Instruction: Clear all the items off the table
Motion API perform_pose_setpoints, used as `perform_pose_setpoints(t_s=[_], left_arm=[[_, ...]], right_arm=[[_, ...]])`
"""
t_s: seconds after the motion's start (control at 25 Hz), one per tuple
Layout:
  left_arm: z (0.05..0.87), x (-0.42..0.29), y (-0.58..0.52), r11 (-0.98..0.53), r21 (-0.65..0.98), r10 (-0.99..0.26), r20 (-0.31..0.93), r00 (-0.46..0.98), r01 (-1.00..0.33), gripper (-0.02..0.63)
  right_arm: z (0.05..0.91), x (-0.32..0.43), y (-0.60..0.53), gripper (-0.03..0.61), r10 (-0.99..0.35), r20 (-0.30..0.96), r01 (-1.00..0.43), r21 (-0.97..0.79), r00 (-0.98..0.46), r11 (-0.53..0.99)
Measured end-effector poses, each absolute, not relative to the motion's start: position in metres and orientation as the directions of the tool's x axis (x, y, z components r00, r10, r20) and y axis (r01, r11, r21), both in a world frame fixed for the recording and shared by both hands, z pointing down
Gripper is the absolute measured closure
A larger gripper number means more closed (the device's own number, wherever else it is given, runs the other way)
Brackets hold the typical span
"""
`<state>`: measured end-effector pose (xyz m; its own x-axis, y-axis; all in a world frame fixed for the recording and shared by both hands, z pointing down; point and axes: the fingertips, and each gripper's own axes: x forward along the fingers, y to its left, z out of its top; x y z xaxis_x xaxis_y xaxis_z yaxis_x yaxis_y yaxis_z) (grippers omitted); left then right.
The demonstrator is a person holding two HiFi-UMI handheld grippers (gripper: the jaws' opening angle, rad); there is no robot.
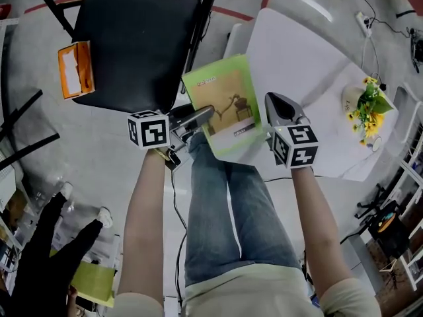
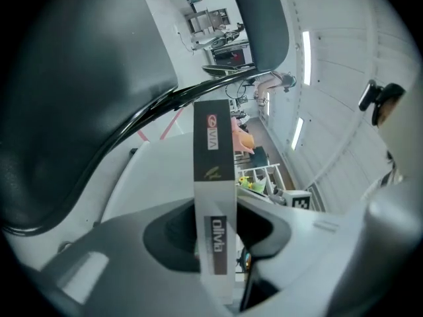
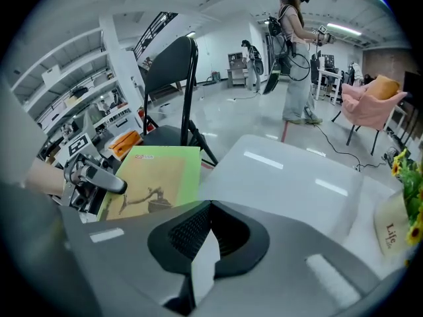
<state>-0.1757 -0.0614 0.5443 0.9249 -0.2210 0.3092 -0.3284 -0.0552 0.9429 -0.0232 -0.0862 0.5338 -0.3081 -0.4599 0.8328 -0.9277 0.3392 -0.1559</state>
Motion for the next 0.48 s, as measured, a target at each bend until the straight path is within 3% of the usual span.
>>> perform_pose_setpoints(t_s=[0.48], left_arm=[[0.517,-0.233,-0.075,-0.044,0.940,-0.405,0.293,0.866,-0.339,0.474]], right_arm=[[0.526,-0.053,-0.097,0.580,-0.457,0.823,-0.905,-0.152,-0.338,0.396]])
